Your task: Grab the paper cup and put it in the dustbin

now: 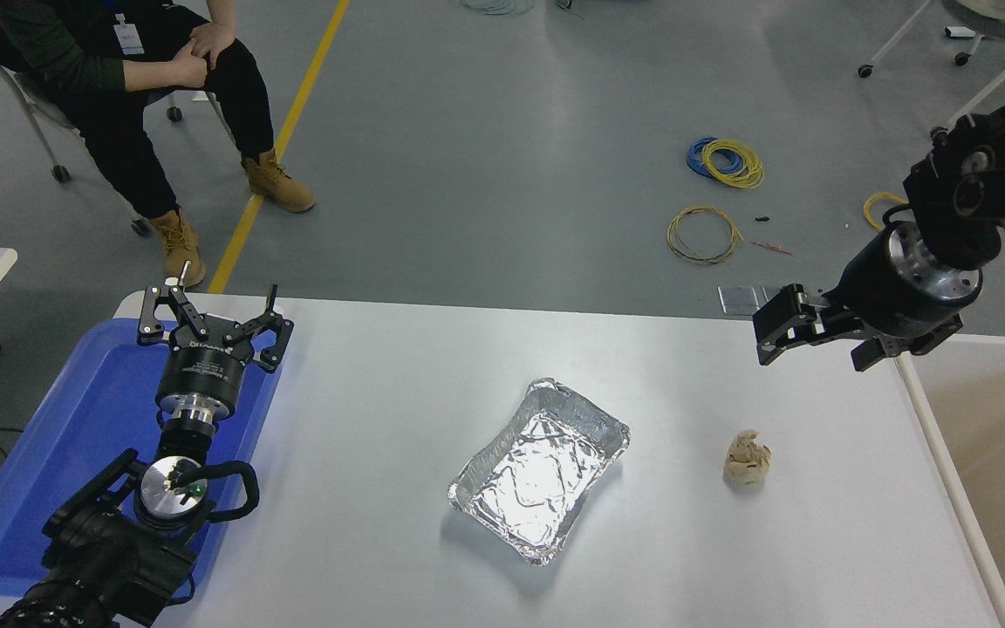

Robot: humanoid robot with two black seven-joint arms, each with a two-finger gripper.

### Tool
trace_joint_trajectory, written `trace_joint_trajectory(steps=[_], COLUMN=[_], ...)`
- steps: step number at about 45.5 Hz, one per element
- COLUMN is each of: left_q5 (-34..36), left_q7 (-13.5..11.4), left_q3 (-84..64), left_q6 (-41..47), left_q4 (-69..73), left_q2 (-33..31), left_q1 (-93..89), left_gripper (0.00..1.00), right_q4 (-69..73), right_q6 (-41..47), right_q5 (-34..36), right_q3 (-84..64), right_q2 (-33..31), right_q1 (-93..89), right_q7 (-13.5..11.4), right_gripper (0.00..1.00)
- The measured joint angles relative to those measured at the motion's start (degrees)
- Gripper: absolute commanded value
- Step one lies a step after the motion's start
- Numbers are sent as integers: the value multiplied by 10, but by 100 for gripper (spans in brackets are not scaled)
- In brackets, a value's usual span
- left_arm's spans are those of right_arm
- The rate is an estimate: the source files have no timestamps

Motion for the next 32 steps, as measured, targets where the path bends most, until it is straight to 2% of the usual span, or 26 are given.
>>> trace_joint_trajectory(steps=[32], left_q5=[0], left_q7=[0], left_q3=[0], left_q6=[0], left_q4=[0], left_q2=[0], left_q1=[0], left_gripper=[100], right_q4=[-1], right_q6=[-1], right_q5=[8], right_q3=[21], right_q2=[36], right_q1=[-1], right_q7=[0], right_gripper=[100])
